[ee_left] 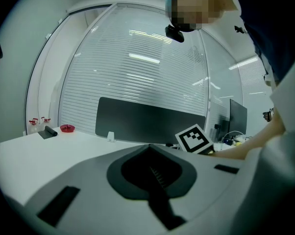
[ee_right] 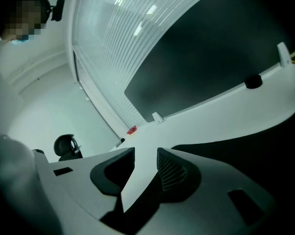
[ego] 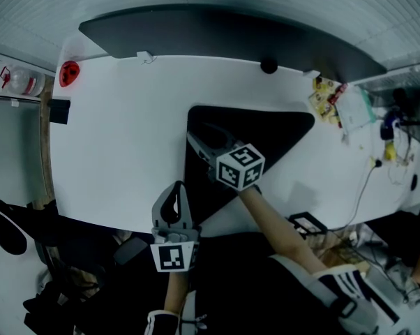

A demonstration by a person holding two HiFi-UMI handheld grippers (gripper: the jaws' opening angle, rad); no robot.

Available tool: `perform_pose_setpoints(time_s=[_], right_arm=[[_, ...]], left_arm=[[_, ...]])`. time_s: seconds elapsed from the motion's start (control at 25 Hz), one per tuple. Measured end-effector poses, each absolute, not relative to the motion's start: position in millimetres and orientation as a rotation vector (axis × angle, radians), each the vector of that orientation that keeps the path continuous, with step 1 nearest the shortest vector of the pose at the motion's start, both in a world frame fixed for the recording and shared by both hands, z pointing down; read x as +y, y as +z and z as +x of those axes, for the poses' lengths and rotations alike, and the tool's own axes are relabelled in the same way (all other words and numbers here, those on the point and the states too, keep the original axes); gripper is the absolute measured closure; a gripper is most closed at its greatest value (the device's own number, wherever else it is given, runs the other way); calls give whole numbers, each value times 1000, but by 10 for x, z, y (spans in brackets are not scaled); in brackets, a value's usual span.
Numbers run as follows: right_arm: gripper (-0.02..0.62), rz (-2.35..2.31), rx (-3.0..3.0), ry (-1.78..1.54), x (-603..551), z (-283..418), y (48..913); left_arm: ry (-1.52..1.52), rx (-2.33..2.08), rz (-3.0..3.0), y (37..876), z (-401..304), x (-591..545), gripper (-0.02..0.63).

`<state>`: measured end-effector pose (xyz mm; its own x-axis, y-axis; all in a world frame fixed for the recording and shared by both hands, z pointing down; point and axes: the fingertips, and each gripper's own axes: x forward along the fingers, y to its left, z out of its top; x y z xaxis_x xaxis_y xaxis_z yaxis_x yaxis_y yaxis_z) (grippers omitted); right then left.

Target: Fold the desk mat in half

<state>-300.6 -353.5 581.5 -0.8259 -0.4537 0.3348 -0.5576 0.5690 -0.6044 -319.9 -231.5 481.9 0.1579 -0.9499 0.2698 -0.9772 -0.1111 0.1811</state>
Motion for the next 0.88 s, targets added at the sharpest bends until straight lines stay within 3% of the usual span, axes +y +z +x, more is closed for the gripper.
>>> perform_pose_setpoints(time_s=[0.2,0.32,0.88], right_arm=[[473,897,-2642,1085,-3554,-2984,5848],[581,993,-2613,1135,-3629,-2882,5876],[592,970,-2659,816,-3479,-2905,5694]], left_arm=[[125,-1860,2123,4814,-3233,-2260,604],[120,-1867,2119,4805,-3254,-2245,604],[110,-1885,2147,4682,-3249,-2207,604]])
